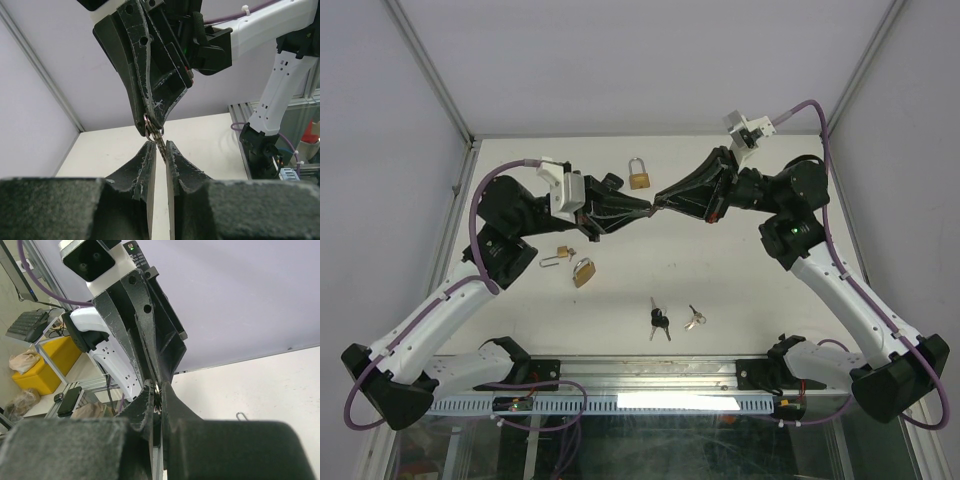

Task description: Unlock with the key

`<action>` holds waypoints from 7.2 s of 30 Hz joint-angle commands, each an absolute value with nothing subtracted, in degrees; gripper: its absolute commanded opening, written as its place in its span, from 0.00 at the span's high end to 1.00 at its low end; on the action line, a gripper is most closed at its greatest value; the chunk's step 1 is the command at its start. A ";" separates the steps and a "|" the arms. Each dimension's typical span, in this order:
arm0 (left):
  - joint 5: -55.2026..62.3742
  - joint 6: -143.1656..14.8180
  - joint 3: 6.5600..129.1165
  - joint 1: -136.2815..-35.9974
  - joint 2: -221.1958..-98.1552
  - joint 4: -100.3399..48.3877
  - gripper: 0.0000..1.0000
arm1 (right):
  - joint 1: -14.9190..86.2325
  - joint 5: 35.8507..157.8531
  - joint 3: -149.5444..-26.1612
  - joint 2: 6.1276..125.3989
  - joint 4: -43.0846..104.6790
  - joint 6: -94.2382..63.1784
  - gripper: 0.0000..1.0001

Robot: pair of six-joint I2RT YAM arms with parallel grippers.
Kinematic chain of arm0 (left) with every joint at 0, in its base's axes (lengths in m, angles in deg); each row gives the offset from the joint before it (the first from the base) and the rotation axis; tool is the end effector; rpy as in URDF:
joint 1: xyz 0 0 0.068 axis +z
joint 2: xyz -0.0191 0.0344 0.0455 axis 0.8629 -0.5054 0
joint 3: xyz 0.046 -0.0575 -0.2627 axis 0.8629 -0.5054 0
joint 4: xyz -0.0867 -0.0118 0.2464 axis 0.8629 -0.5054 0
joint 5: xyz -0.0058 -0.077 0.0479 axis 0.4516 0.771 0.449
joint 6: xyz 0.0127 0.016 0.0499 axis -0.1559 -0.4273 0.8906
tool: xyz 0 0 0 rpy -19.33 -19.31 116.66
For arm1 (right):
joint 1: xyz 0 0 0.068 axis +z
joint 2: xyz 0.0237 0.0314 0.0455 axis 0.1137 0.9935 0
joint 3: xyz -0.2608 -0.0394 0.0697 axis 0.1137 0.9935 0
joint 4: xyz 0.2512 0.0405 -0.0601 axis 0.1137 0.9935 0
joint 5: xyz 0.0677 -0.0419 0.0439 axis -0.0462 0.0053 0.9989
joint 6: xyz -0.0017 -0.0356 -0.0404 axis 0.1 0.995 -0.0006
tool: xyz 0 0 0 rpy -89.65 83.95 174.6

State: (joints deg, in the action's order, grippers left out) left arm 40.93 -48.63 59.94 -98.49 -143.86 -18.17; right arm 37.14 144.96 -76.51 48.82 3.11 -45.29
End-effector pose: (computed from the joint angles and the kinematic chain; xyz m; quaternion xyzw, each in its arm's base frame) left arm 0.1565 -0.1586 0.4459 0.4912 0.4130 -0.4448 0.6248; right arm 0.1857 0.1440 0.4547 -0.3746 0.4805 0.6203 0.4940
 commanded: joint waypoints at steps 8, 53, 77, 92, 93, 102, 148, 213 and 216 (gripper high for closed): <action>32.87 -43.09 59.54 -99.40 -142.41 -20.33 0.96 | 37.21 144.80 -79.28 47.88 2.21 -44.32 1.00; 40.06 -51.52 61.67 -99.42 -145.66 -22.60 0.63 | 37.23 144.04 -78.86 46.47 4.91 -42.25 1.00; 41.78 -55.73 61.76 -99.38 -146.17 -18.56 0.67 | 37.16 141.59 -79.02 47.37 9.65 -36.97 1.00; 35.84 -49.59 60.36 -99.41 -144.19 -24.47 1.00 | 37.10 143.80 -79.96 46.20 23.88 -27.38 0.70; 35.00 -47.32 60.93 -99.43 -144.07 -26.85 1.00 | 36.88 144.08 -81.09 46.06 28.33 -24.68 0.55; 32.56 -29.20 66.70 -99.50 -146.02 -44.83 1.00 | 36.50 143.36 -95.45 51.14 55.76 -9.85 0.19; 46.27 -59.83 61.21 -92.86 -144.21 -20.88 0.69 | 35.75 149.79 -80.70 45.33 17.57 -30.86 1.00; 47.75 -67.51 63.61 -95.87 -151.30 -8.99 0.75 | 35.69 141.06 -78.76 42.87 21.98 -24.49 1.00; 46.08 -66.43 63.18 -96.23 -151.10 -8.92 0.84 | 35.71 141.30 -78.73 42.87 21.94 -24.58 1.00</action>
State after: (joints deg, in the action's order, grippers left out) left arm 48.32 -67.88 63.31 -95.32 -151.34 -11.52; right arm 35.70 141.00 -78.35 43.60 24.92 -24.11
